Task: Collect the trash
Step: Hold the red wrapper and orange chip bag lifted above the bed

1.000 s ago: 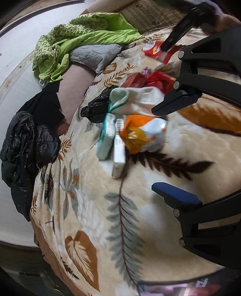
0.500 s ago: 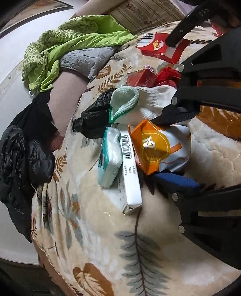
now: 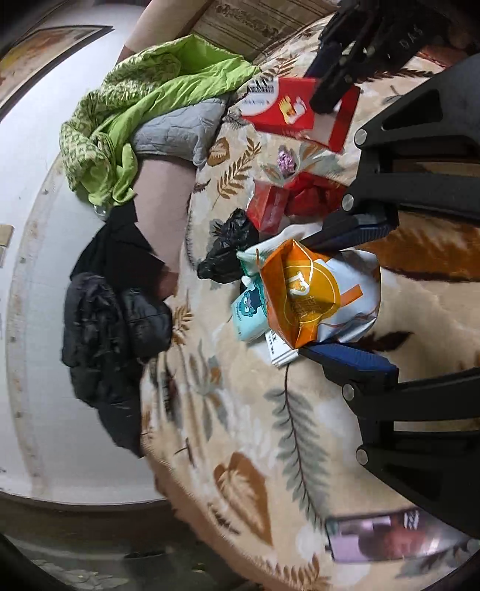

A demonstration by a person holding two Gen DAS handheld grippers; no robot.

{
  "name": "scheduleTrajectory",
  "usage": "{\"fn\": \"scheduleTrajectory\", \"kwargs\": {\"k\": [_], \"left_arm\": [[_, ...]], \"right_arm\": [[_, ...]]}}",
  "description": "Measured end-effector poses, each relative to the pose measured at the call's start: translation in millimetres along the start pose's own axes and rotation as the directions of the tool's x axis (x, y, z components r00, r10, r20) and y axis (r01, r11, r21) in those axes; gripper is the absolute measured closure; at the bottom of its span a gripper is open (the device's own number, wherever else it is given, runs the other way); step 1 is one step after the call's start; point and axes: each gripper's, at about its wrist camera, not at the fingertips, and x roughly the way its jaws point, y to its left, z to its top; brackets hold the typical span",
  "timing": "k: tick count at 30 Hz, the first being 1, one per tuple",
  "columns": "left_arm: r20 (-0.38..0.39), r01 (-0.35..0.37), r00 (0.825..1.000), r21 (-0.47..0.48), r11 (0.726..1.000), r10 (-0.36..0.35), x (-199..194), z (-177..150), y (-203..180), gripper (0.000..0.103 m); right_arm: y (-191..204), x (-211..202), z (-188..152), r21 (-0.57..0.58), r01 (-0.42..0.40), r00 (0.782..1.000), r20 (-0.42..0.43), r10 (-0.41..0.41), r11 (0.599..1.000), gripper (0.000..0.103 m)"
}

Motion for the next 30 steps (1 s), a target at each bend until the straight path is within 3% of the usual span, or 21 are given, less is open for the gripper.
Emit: {"fn": "scheduleTrajectory", "kwargs": {"k": [8,30], "left_arm": [[-0.017,-0.033,0.999,0.012,0.999,0.033,-38,-26,-4,0.056],[-0.025,-0.055,0.998,0.045,0.997,0.057,-16,-39,-7,0.055]], "right_arm": [[16,-28,-23,-0.043,-0.012,1.0,0.005,0.012,0.999,0.059],[13,-14,-22,-0.03,0.004,1.0,-0.015,-0.004,1.0,0.059]]}}
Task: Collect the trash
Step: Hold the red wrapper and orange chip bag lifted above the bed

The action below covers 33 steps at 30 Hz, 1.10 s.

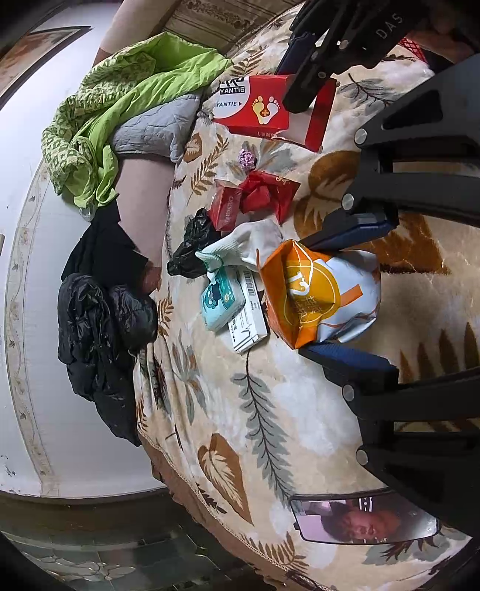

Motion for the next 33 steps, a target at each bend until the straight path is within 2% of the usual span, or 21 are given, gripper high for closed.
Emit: {"fn": "scheduleTrajectory", "kwargs": {"k": [33], "left_arm": [[0.008,-0.008,1.0,0.008,1.0,0.008,0.8,-1.0,-0.7,0.055]], "right_arm": [[-0.9,-1.5,0.2,0.002,-0.002,1.0,0.003,0.002,1.0,0.059]]}}
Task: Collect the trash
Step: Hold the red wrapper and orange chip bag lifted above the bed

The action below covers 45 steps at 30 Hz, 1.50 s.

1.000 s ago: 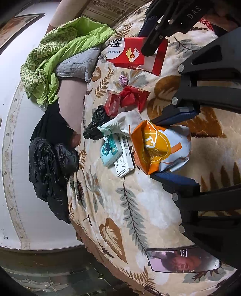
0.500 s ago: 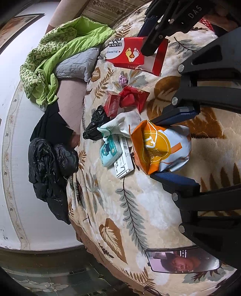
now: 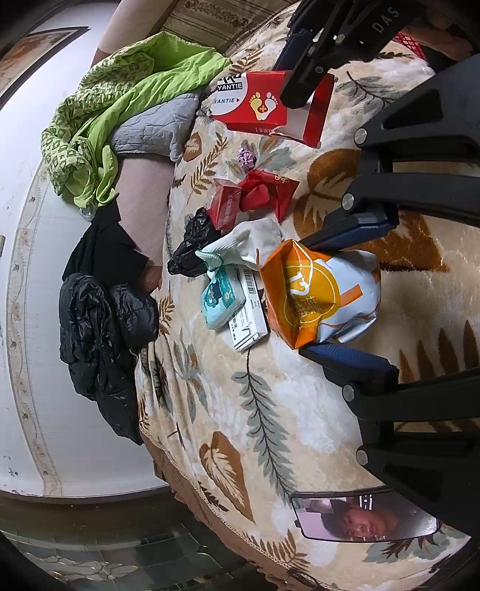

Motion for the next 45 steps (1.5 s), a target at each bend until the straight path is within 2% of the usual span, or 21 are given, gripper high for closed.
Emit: {"fn": "scheduleTrajectory", "kwargs": {"k": [6,25,45], "left_arm": [[-0.011,0.0,1.0,-0.01,1.0,0.0,5.4,0.8,4.7,0.055],[0.029,-0.055,0.998,0.036,0.998,0.054,3.2,1.7,-1.1,0.055],[0.033,-0.059,0.998,0.038,0.998,0.057,2.2,0.9,-1.9,0.055]], "right_arm": [[-0.8,0.9,0.0,0.006,0.001,1.0,-0.004,-0.001,1.0,0.059],[-0.9,4.8,1.4,-0.004,0.001,1.0,-0.012,-0.001,1.0,0.059],[-0.5,4.9,1.0,-0.009,0.005,1.0,-0.015,-0.005,1.0,0.059]]}}
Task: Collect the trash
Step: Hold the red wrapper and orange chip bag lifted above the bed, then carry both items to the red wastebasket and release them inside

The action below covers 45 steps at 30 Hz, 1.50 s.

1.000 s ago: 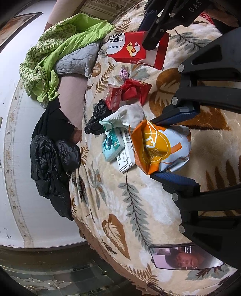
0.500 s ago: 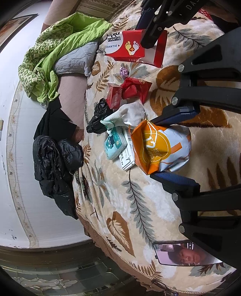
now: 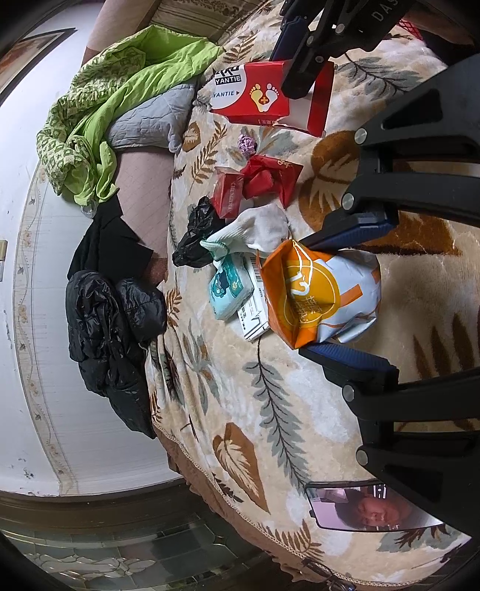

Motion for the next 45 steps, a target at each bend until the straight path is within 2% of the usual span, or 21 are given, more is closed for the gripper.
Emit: {"fn": "scheduleTrajectory", "kwargs": {"k": [22,28,32,36,40,43,45], "left_arm": [[-0.007,0.027,1.0,0.004,1.0,-0.027,1,0,-3,0.055],[-0.014,0.068,0.998,0.002,0.998,-0.068,-2,-1,-7,0.055],[-0.017,0.11,0.994,0.023,0.994,-0.11,-10,0,-16,0.055],[-0.022,0.184,0.983,0.072,0.98,-0.183,-23,3,-40,0.055],[-0.026,0.279,0.96,0.134,0.951,-0.278,-43,7,-76,0.055],[-0.046,0.362,0.932,0.18,0.915,-0.36,-59,11,-110,0.055],[-0.079,0.437,0.899,0.209,0.875,-0.43,-71,13,-141,0.055]], "right_arm": [[-4,3,0,0.033,0.007,1.0,-0.015,-0.007,0.999,0.057],[-11,-8,2,0.08,-0.017,1.0,-0.003,0.017,0.997,0.057],[-22,-34,5,0.126,-0.034,0.999,0.029,0.031,0.991,0.057],[-41,-68,-1,0.182,-0.053,0.998,0.034,0.047,0.982,0.057],[-69,-108,-13,0.207,-0.006,0.999,0.041,-0.002,0.978,0.057],[-103,-142,-29,0.262,0.067,0.996,0.038,-0.079,0.963,0.057],[-126,-164,-40,0.299,0.119,0.991,0.03,-0.134,0.947,0.057]]}}
